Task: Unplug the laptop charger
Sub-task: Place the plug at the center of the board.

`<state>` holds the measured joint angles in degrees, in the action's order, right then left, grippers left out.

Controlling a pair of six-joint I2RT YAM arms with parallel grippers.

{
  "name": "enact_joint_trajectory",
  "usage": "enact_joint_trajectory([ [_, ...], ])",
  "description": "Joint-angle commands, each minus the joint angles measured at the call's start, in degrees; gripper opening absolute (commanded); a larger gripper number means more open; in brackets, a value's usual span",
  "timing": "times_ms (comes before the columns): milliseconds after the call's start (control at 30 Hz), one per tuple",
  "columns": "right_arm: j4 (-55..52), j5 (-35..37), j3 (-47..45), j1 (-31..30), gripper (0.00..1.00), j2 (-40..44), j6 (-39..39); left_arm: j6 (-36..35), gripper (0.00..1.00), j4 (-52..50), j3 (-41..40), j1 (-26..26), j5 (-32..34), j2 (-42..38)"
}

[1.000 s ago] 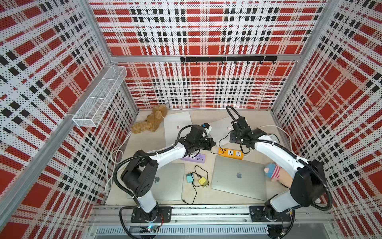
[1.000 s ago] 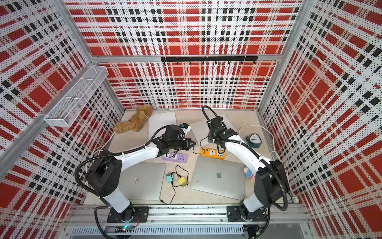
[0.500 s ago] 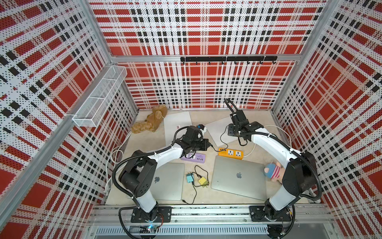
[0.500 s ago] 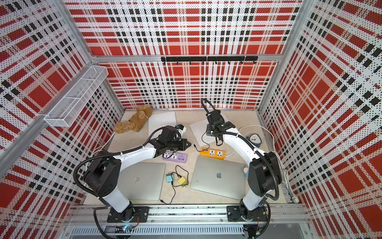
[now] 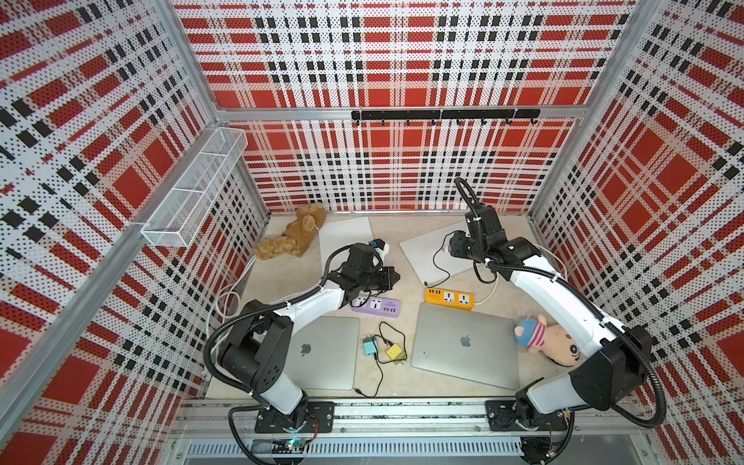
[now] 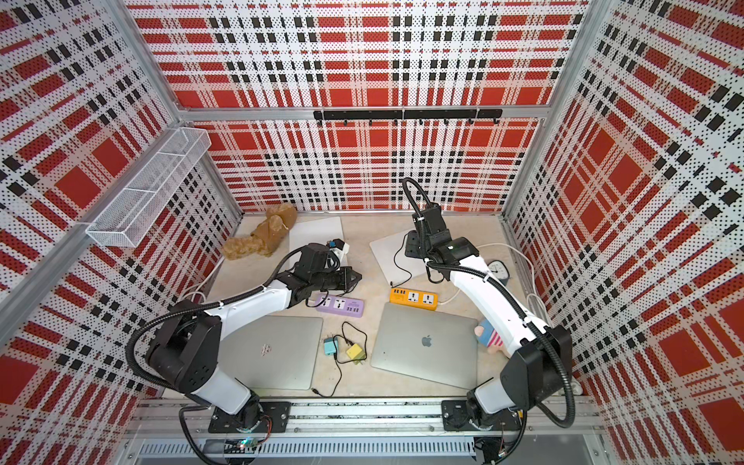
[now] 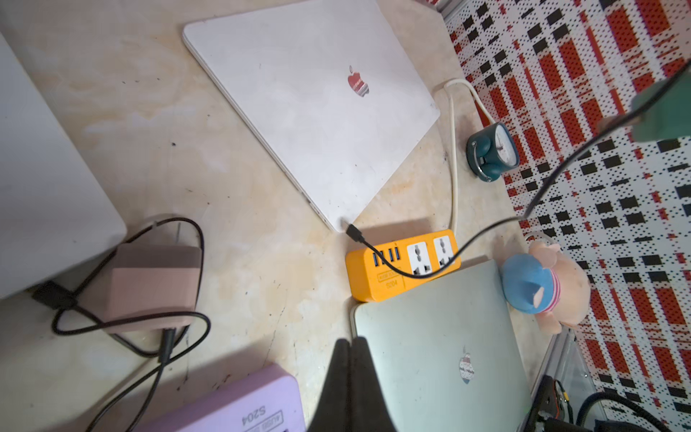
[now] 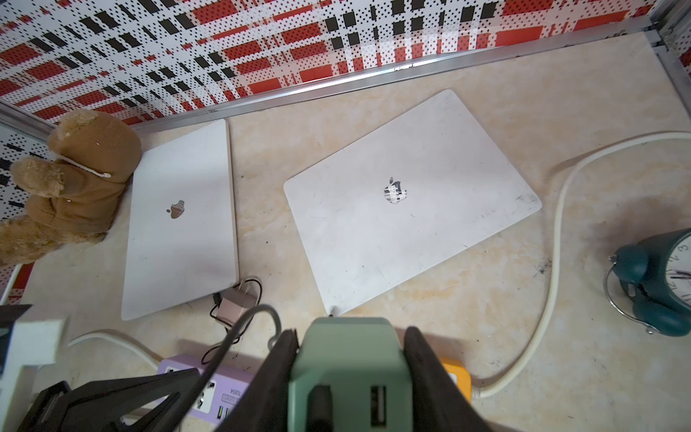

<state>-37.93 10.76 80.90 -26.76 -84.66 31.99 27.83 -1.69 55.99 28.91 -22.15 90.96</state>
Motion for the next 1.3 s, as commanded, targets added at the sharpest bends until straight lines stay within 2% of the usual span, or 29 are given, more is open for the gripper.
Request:
enact_joint_trajectory([
  [0,0.2,-2.4,-0.4,-2.5,0.21,-0.6,2.0,-0.2,0.02,1.4,-1.0,-1.8,-1.1,-3.8],
  [333,6.0,-3.5,6.3,-4.9,0.21,-6.9,3.7,-1.1,0.03,0.0,-6.5,-7.6,-1.9,-11.8],
  [533,5.8,-3.6,18.5,-5.0,0.21,-13.5,2.1,-1.5,0.03,-0.7,-9.5,-10.2,-2.7,-14.8],
  [667,6.7,-3.1,22.6,-5.0,0.22,-16.3,1.8,-1.7,0.04,-0.6,-11.5,-11.1,-3.0,-15.5],
  [967,11.5,-0.9,18.4,-6.1,0.22,-22.4,3.5,-2.0,0.03,0.2,-14.0,-12.6,-4.0,-16.1],
  [1267,9.4,0.6,14.0,-8.2,0.22,-22.5,3.6,-2.3,0.04,-0.1,-15.0,-13.9,-4.4,-16.8],
])
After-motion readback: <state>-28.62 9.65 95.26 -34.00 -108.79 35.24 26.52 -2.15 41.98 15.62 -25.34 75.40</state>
